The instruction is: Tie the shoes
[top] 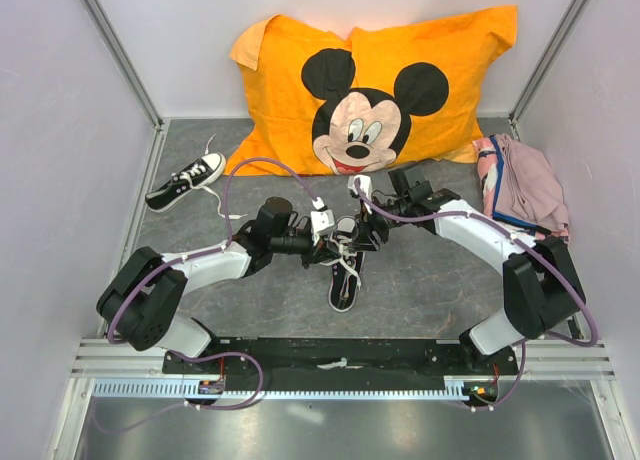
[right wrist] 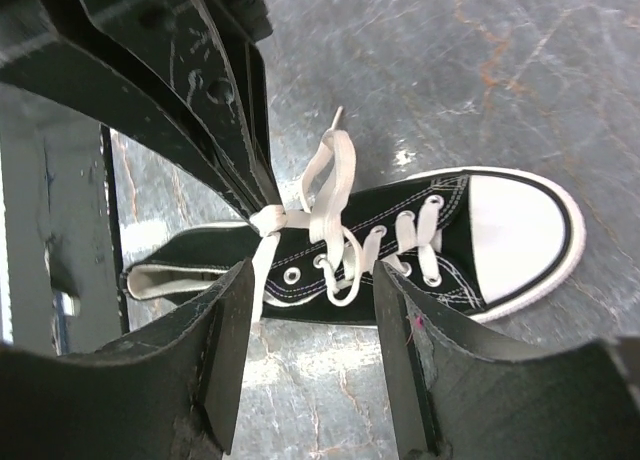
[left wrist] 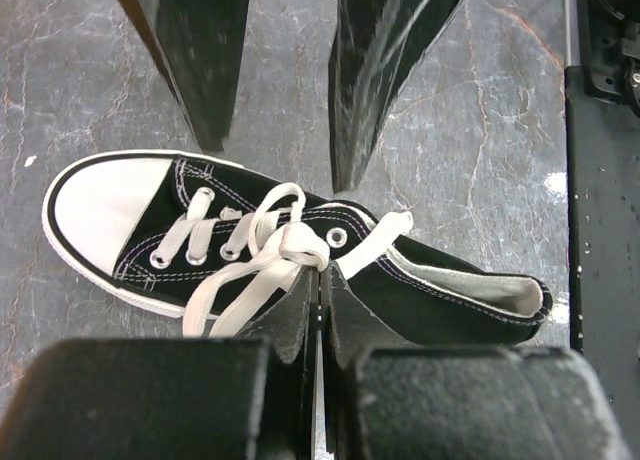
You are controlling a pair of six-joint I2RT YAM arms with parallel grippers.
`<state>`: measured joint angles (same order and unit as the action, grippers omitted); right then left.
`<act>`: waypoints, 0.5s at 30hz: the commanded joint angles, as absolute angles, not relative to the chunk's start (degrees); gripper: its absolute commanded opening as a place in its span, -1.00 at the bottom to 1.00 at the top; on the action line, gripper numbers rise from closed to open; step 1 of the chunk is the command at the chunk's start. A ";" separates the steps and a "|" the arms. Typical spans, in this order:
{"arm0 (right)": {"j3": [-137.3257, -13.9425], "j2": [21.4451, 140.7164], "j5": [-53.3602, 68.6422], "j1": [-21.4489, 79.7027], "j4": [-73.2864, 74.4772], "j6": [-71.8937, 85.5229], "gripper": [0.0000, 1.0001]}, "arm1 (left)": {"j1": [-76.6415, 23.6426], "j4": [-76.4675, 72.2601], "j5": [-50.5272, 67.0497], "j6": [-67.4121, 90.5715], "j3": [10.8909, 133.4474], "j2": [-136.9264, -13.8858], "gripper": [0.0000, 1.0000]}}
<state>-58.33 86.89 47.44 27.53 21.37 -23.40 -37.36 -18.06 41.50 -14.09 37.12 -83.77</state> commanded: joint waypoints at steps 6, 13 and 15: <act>-61.52 89.12 54.49 28.47 21.62 -30.94 0.12 | -37.62 -18.54 44.74 -18.19 38.85 -84.11 -0.94; -60.91 89.47 55.46 29.53 21.01 -30.50 0.11 | -37.62 -18.63 45.52 -18.54 38.85 -84.37 -0.94; -60.91 89.65 55.55 29.62 20.83 -30.24 0.11 | -37.62 -18.63 45.44 -18.46 38.93 -84.29 -0.94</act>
